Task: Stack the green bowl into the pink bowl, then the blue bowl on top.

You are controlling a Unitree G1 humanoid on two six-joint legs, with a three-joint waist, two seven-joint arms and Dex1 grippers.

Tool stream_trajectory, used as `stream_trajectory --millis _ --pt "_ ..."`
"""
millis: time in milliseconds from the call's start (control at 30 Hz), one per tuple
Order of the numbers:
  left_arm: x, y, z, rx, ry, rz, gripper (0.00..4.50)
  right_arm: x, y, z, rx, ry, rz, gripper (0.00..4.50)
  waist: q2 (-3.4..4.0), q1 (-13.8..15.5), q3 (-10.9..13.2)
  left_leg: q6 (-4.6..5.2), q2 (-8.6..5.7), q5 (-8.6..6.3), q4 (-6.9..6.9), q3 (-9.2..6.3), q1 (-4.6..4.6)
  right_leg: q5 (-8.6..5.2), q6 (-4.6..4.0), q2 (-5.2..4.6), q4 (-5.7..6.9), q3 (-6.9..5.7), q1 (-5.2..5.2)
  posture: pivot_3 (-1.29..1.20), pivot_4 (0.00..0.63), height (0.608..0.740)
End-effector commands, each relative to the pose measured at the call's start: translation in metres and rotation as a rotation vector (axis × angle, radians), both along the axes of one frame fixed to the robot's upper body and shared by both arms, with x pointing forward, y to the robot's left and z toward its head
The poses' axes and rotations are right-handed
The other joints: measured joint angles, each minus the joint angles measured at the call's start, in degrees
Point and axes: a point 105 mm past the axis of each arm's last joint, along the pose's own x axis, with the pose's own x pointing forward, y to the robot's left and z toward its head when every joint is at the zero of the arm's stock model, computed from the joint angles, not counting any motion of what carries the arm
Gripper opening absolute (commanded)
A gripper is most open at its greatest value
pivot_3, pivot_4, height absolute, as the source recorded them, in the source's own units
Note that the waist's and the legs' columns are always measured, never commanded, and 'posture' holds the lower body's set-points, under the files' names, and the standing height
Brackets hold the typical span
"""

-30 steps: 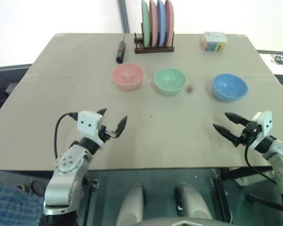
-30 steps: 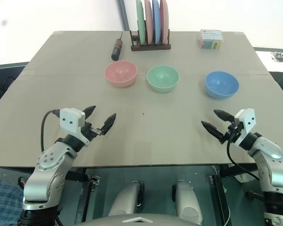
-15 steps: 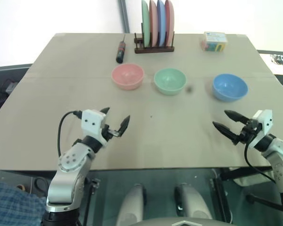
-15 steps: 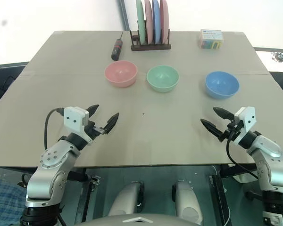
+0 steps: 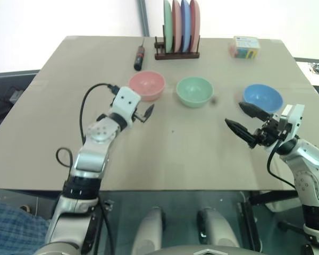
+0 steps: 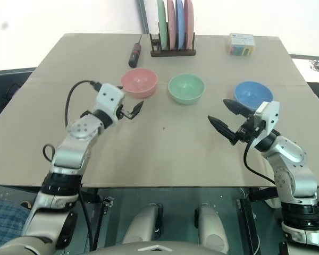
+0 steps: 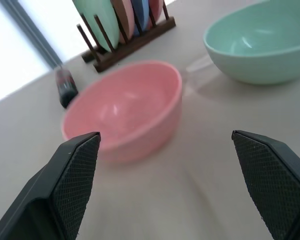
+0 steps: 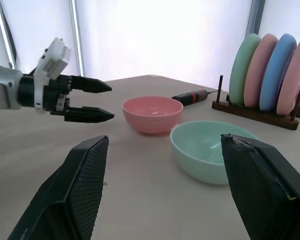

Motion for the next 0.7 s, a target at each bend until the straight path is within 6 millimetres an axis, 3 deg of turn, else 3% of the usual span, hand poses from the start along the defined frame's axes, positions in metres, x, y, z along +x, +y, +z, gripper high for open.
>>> stream_trajectory --millis 33,200,467,667,700 --pt "0.017 -0.010 0.009 0.103 0.002 -0.072 4.50 -0.006 0.006 0.012 -0.001 -0.051 0.021 3.75 0.00 0.0 0.0 0.00 0.00 0.00 0.00 0.00 -0.01 0.00 0.00 0.00 0.00 0.00 0.00 0.00 0.150 0.740" --pt "0.035 -0.014 0.011 0.186 0.037 -0.117 4.50 -0.006 0.001 0.013 -0.008 -0.056 0.000 3.75 -0.01 -0.1 0.0 0.00 -0.01 0.00 0.00 -0.01 -0.02 0.00 0.01 0.00 0.00 -0.03 0.00 0.00 0.150 0.740" --pt "0.053 -0.011 -0.010 0.272 0.184 -0.153 4.50 -0.007 -0.004 0.014 -0.012 -0.073 -0.033 3.75 -0.01 -0.1 0.0 0.00 -0.01 0.00 0.00 -0.01 -0.02 -0.01 0.02 0.00 0.02 -0.03 -0.01 0.00 0.150 0.740" --pt "0.062 -0.009 -0.015 0.285 0.262 -0.125 4.50 -0.008 -0.008 0.013 -0.015 -0.071 -0.047 3.75 -0.03 -0.1 0.0 0.00 -0.01 0.00 0.00 -0.01 -0.05 -0.01 0.02 0.00 0.00 -0.04 -0.01 0.00 0.150 0.740" --pt "0.064 -0.010 -0.015 0.279 0.271 -0.123 4.24 -0.007 -0.009 0.012 -0.016 -0.069 -0.052 3.79 -0.03 -0.1 0.0 0.00 -0.02 0.00 0.01 -0.01 -0.05 -0.01 0.03 0.00 0.01 -0.04 -0.01 0.00 0.150 0.740"
